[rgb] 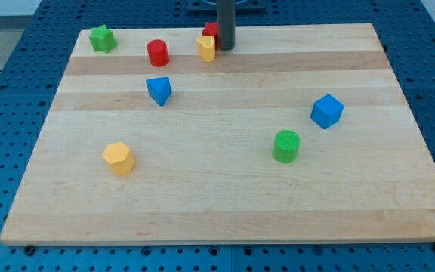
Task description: Point your hand to the right of the green star
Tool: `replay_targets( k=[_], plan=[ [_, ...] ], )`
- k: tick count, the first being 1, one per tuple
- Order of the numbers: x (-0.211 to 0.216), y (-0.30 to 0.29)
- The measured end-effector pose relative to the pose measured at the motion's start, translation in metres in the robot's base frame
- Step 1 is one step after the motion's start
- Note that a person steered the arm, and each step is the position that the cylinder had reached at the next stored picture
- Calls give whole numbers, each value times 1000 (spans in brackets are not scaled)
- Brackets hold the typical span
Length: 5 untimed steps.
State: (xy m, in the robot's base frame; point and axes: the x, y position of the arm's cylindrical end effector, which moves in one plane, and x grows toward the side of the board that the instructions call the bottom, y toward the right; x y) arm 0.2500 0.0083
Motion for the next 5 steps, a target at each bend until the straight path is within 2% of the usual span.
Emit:
replay_targets(
  k=[2,4,5],
  plan=[
    [38,71],
    [47,65],
    [57,6]
  ],
)
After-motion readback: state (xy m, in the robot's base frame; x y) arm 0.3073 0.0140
